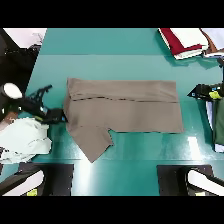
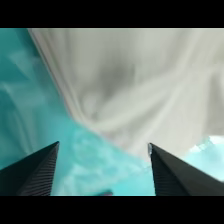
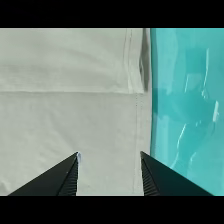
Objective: Fold the shirts.
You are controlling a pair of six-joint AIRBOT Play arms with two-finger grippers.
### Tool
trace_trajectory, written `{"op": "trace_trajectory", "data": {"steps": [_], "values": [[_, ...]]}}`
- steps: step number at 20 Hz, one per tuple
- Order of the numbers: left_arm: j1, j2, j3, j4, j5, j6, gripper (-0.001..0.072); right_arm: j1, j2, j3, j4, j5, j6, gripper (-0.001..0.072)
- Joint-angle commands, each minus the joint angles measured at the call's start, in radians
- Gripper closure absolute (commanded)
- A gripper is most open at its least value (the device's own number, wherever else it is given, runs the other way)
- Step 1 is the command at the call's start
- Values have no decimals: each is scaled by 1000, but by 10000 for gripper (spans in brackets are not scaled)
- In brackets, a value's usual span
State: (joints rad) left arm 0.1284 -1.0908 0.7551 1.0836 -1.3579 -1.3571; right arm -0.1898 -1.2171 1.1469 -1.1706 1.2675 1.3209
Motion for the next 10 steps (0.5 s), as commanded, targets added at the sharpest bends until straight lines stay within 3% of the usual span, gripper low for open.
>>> {"op": "trace_trajectory", "data": {"steps": [1, 10], "values": [[1, 114, -224, -115, 45, -4, 70, -5, 32, -33, 5, -11, -5, 283], [0, 113, -357, -255, 170, 31, 70, -5, 32, -33, 36, -12, -5, 283]]}}
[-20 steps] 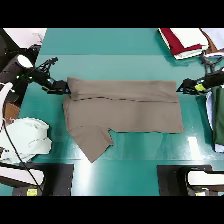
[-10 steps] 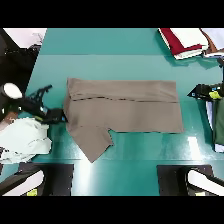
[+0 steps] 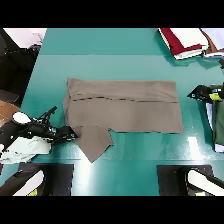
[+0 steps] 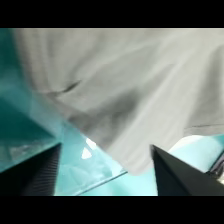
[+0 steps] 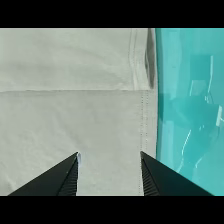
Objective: Fold the shirts.
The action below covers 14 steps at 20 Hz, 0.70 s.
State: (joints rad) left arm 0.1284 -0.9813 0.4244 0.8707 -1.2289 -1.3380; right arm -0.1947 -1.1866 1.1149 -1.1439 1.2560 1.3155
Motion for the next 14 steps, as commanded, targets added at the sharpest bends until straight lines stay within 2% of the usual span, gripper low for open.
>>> {"op": "trace_trajectory", "data": {"steps": [1, 4, 6, 7, 9, 10, 14], "values": [[0, 4, -27, -42, 51, 16, 71, 0, 2, -1, 23, -1, 0, 283], [-8, 4, -27, -72, 79, 37, 71, 0, 2, -1, 27, -2, 0, 283], [-75, 1, -27, -74, 124, 36, 72, 0, 2, -1, 27, -4, 0, 283], [-126, -1, -27, -74, 157, 34, 151, 0, 2, -1, 27, -1, 1, 283], [-196, -1, -26, -79, 208, 33, 519, 0, 2, -1, 26, 6, 0, 282], [-206, -1, -24, -83, 214, 33, 675, -5, 2, -1, 24, 19, 0, 283], [-209, 2, 39, -75, 124, 39, 680, -97, 5, -25, 15, 178, -45, 283]]}}
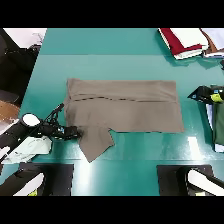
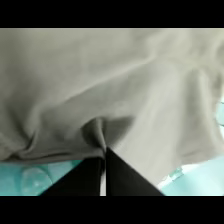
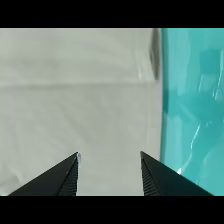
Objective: Fold the shirts.
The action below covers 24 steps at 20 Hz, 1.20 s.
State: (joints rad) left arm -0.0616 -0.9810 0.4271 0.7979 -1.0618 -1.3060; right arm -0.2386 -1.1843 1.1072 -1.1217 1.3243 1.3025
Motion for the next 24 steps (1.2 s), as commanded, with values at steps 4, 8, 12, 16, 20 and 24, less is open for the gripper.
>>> {"op": "trace_trajectory", "data": {"steps": [4, 8, 12, 16, 20, 24], "values": [[-19, 2, 132, 4, -82, 31, 680, -237, 29, -230, -3, 137, -34, 273], [-19, 2, 156, 3, -46, 31, 680, -330, -6, -386, 4, 103, -91, 278], [-19, 2, 156, 3, -45, 31, 679, -301, -63, -432, 43, 55, -100, 278], [-19, 2, 156, 3, -45, 31, 679, -208, -99, -431, 56, -11, -100, 283], [-19, 2, 156, 7, -46, 31, 680, -167, -101, -420, 53, -52, -100, 533], [-19, 4, 179, 108, -156, 13, 682, -167, -48, -369, -2, 21, -98, 692]]}}
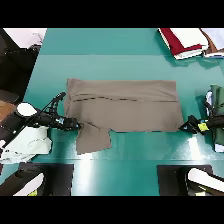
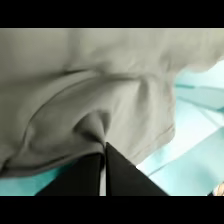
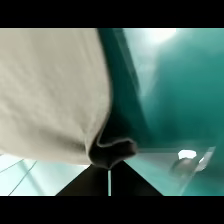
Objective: Fold the shirts.
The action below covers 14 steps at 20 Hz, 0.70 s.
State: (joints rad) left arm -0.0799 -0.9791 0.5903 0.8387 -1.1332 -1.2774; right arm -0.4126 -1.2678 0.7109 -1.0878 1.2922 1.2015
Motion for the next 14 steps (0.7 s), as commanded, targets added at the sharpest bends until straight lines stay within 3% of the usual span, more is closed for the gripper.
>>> {"op": "trace_trajectory", "data": {"steps": [1, 6, 9, 11, 14], "values": [[-1, 17, 27, 100, -130, -31, 681, 6, 73, 36, -72, 81, 6, 692], [0, 264, 29, 161, -287, -135, 681, -1, 333, 35, -272, 286, 13, 693], [-1, 363, 47, 104, -370, -189, 680, 8, 470, 38, -264, 299, 68, 693], [0, 355, 109, 104, -338, -183, 680, 60, 502, 56, -255, 272, 76, 693], [0, 286, 197, 154, -186, -149, 680, 167, 455, 129, -241, 189, 113, 693]]}}
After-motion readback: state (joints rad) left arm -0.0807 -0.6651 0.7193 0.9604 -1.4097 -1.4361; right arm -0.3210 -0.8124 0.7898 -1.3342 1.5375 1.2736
